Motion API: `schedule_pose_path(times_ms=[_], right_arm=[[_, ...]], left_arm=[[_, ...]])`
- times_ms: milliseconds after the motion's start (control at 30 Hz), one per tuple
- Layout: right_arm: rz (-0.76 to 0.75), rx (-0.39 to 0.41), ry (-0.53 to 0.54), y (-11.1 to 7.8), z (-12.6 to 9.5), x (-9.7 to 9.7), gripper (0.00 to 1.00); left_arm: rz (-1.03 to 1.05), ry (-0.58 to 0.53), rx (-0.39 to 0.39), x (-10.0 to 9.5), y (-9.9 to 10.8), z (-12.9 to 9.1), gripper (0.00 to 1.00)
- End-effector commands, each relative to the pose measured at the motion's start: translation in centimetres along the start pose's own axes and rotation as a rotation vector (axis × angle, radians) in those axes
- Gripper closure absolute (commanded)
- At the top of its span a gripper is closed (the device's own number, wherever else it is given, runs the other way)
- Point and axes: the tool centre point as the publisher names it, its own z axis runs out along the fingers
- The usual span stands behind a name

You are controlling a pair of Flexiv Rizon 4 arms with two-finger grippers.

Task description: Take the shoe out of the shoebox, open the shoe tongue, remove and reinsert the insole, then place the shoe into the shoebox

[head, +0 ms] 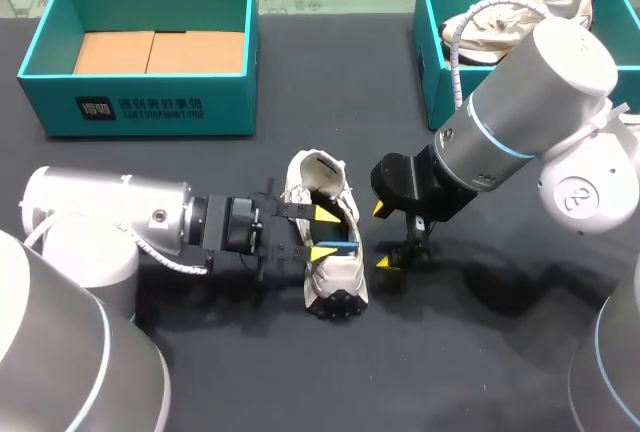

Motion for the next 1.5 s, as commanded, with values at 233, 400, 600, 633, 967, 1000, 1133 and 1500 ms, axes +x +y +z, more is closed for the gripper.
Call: schedule_pose_path(times_ms=[233,400,600,633,967,1000,1133,1500], right_arm=[[-0.001,-0.001,-0.001,0.0,0.1,0.1,0.00],[-0.001,-0.001,-0.001,0.0,0.1,0.1,0.00],[0.006,0.017,0.007,-1.5,-2.2,-0.2,0.00],[0.013,0.029,0.011,-1.8,-2.6,-0.3,0.00],[-0.027,0.023,0.002,-3.8,-5.8,-0.4,0.00],[-0.027,0.023,0.002,-3.8,-5.8,-0.4,0.00],[-0.027,0.023,0.002,-3.8,-5.8,-0.4,0.00],[-0.027,0.023,0.002,-3.8,-5.8,-0.4,0.00]], left_arm=[[-0.031,0.094,-0.036,0.0,-0.3,-1.2,0.60],[-0.044,0.154,-0.056,0.2,-0.4,-2.4,0.59],[-0.066,0.226,-0.063,-0.3,-0.6,-4.1,0.59],[-0.069,0.243,-0.068,-0.4,-0.7,-4.3,0.59],[-0.062,0.420,-0.094,-1.8,-1.2,-6.1,0.60],[-0.059,0.444,-0.094,-2.0,-1.4,-6.3,0.60],[-0.035,0.562,-0.135,-2.7,-1.8,-6.9,0.59],[0.022,0.853,-0.237,-4.3,-2.9,-7.3,0.67]])
